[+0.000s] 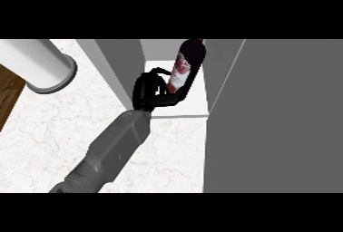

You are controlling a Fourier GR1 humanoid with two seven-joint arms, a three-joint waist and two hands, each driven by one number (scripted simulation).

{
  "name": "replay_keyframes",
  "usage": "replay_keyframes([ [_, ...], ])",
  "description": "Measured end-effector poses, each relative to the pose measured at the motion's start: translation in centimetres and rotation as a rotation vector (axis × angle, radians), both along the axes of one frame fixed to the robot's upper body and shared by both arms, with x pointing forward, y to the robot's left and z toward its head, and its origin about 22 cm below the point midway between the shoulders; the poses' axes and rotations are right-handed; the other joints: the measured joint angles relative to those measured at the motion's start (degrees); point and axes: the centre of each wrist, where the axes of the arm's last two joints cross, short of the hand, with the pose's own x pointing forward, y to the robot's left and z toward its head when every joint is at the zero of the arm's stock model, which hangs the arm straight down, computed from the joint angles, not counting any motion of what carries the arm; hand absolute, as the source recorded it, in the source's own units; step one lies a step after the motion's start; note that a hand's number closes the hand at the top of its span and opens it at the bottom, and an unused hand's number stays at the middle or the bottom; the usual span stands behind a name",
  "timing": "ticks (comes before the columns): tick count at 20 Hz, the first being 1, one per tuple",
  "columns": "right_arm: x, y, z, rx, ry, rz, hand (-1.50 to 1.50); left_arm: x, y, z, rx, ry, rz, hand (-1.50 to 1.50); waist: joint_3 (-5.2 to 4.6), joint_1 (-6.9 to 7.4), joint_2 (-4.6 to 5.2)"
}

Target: Pick up the wine, place it into the cabinet and close the cabinet

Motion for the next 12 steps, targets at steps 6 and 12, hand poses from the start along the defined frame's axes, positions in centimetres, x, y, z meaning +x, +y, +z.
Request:
replay_keyframes([
  [6, 0.1, 0.1, -0.1, -0.011, -0.009, 0.017, -1.5, 0.9, 0.5, 0.2, 0.032, 0.031, 0.031, 1.5, 0.0, -0.8, 0.26],
  [12, -0.4, 0.3, -0.2, -0.007, -0.014, 0.027, -1.5, 0.9, 1.2, -0.4, 0.043, 0.047, 0.062, 1.5, -0.01, -1.4, 0.39],
])
